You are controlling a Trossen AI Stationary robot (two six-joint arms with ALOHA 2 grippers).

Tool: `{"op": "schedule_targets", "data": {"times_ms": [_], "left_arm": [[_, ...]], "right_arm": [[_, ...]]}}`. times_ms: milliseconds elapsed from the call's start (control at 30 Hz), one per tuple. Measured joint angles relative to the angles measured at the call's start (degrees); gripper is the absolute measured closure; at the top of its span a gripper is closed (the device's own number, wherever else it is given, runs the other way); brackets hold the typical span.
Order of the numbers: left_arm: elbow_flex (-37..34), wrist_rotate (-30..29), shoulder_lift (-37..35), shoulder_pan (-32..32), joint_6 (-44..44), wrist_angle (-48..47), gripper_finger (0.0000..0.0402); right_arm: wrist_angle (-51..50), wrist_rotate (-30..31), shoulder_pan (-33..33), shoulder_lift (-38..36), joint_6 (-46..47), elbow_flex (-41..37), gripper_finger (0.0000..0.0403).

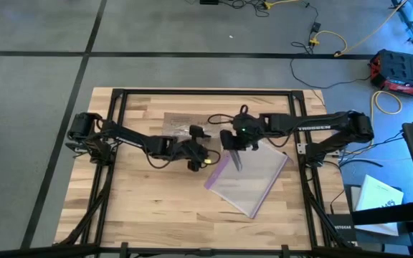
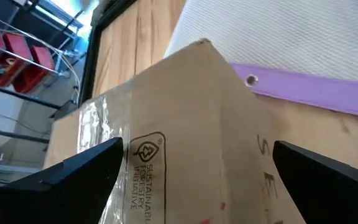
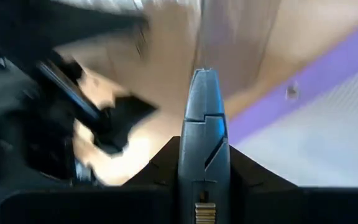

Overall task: Unpack boxes
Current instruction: Open the cardboard box using the cutter

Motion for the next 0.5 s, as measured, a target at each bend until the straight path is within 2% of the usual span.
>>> {"op": "schedule_targets", "data": {"times_ms": [100,267,500], "left_arm": [[0.02,0.11,-0.13,-0.19,-3.29,-0.97,0.0002],[0.19,0.00,-0.31,-0.38,-9.43,-4.41,0.0002],[0.31,0.04,-0.43,-1.04,-20.49,-7.72,0.0002]], "right_arm": [[0.40,7.99,1.20,-2.78,-1.57,0.04,0.0352],[0.31,17.46,4.31,-4.99,-4.55,0.04,0.0352],[0.33,21.07,8.23,-5.16,-7.95,0.07,0.0352]]}}
